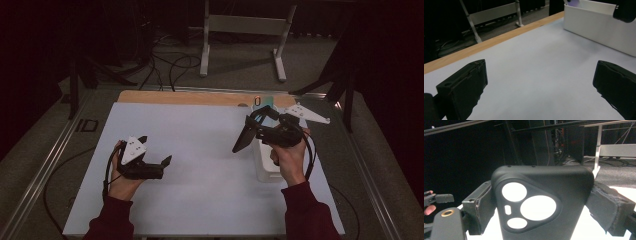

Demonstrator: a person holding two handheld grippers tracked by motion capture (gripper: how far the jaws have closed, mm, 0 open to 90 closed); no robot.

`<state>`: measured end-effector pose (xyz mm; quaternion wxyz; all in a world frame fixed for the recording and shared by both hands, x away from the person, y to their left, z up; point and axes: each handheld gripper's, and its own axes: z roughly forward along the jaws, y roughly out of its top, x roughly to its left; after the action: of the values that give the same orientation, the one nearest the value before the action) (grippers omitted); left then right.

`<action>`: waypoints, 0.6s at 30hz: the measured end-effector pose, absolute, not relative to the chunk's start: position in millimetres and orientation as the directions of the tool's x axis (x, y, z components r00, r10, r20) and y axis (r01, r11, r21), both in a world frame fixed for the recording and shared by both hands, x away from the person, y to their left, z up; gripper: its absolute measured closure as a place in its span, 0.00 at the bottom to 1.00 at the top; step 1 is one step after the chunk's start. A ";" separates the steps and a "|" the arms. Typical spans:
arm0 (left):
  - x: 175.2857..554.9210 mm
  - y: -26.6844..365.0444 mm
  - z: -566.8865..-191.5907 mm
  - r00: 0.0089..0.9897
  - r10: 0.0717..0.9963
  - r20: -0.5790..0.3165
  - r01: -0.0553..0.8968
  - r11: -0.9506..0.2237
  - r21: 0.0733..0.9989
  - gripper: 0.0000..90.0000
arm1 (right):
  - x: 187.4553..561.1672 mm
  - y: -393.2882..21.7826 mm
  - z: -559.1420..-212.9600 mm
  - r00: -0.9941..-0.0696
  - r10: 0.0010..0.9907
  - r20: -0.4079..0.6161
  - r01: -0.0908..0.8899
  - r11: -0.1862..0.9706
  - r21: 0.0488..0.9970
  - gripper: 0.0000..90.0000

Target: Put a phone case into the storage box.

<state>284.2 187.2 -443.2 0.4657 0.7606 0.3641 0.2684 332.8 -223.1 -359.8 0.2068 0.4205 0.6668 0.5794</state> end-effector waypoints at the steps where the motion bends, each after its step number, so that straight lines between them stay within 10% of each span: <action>1: 283.6 189.2 -444.4 0.588 0.806 0.066 0.307 -0.297 0.904 0.00 | 333.3 -223.7 -360.0 -0.559 0.802 0.210 0.319 -0.026 0.947 0.16; 18: 275.4 208.6 -452.6 0.544 0.834 0.085 0.325 -0.303 0.896 0.01 | 340.8 -232.8 -358.1 -0.522 0.826 0.211 0.319 -0.041 0.947 0.16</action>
<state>275.4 208.6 -452.6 0.4486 0.7556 0.3835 0.2841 340.8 -232.8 -358.1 0.2209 0.4360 0.6564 0.5747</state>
